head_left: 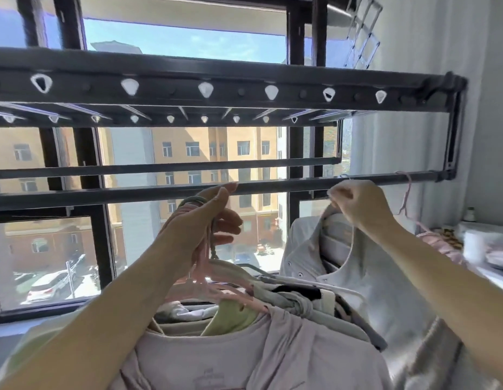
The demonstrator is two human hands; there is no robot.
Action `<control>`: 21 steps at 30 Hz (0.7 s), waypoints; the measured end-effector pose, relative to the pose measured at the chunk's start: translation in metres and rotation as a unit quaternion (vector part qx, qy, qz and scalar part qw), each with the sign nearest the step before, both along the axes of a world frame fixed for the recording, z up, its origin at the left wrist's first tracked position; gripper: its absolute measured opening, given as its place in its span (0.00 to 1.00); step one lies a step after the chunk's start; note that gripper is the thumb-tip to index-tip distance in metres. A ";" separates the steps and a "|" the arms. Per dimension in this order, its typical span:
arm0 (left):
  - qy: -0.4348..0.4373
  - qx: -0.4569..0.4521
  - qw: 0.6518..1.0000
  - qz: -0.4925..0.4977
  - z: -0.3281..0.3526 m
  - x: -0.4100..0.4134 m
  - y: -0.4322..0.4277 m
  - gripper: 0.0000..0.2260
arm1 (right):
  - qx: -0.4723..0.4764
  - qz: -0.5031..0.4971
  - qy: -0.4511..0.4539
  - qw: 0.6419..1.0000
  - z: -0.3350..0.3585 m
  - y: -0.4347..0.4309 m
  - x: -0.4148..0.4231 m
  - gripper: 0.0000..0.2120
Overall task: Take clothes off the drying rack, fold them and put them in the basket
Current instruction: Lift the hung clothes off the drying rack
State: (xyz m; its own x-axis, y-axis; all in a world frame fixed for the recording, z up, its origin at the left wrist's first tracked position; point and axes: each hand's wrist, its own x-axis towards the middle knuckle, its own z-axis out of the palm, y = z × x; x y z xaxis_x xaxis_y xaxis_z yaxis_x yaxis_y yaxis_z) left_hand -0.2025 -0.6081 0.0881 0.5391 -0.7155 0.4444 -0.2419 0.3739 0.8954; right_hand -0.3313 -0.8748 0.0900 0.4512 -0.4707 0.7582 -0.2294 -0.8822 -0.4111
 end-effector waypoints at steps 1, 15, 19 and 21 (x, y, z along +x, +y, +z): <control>-0.001 0.004 1.000 -0.002 0.000 -0.001 -0.001 0.19 | 0.011 -0.042 -0.035 0.998 0.000 -0.012 -0.006 0.10; -0.011 0.003 1.000 -0.012 -0.005 -0.020 -0.013 0.20 | 0.146 -0.020 0.069 0.987 -0.026 -0.048 -0.011 0.10; -0.010 0.003 1.000 -0.009 -0.009 -0.021 -0.012 0.22 | 0.135 -0.035 -0.018 0.990 -0.010 -0.047 -0.001 0.12; -0.009 -0.006 1.000 -0.027 -0.012 -0.022 -0.010 0.32 | 0.133 -0.055 -0.051 0.988 -0.004 -0.048 0.005 0.11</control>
State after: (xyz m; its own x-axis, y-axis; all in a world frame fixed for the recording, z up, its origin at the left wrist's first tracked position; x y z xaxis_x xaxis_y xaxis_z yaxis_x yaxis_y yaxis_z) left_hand -0.2243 -0.6181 0.0763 0.4918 -0.7382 0.4616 -0.2364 0.3970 0.8868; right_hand -0.3261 -0.9225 0.0859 0.3138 -0.7016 0.6397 -0.2640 -0.7117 -0.6510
